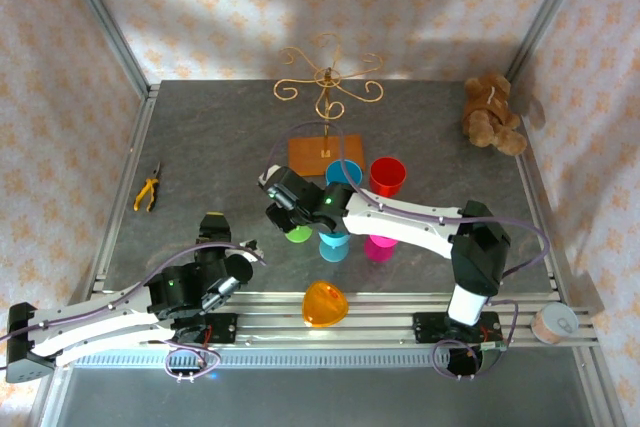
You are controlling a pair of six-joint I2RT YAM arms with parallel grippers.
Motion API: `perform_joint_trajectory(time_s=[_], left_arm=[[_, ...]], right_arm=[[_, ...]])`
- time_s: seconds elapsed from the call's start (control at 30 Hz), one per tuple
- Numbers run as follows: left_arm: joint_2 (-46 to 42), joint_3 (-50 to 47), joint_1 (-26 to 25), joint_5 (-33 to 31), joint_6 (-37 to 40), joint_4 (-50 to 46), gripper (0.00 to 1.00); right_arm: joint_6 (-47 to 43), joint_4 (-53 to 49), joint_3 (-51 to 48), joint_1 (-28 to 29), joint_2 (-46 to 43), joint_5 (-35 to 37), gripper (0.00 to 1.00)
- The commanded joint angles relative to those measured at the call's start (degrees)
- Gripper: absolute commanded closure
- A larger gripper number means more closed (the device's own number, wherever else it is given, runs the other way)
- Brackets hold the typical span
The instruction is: Take the wine glass off the wine glass rack
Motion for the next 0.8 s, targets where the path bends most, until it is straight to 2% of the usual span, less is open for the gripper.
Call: perform_joint_trajectory(time_s=[0.0, 0.33, 0.77], left_arm=[[-0.1, 1.7, -0.2, -1.8, 0.7, -0.1, 0.52], [0.6, 2.0, -0.3, -2.0, 1.1, 0.5, 0.52], [1.3, 2.7, -0.2, -2.3, 2.1, 2.6, 0.52]], right_arm=[[-0.5, -2.7, 2.0, 0.7, -1.4, 2.5, 0.68], [-1.4, -4.3, 3.9, 0.8, -5.7, 2.8, 0.59], [-1.7, -6.3, 5.5, 1.0, -13.0, 2.2, 0.56]])
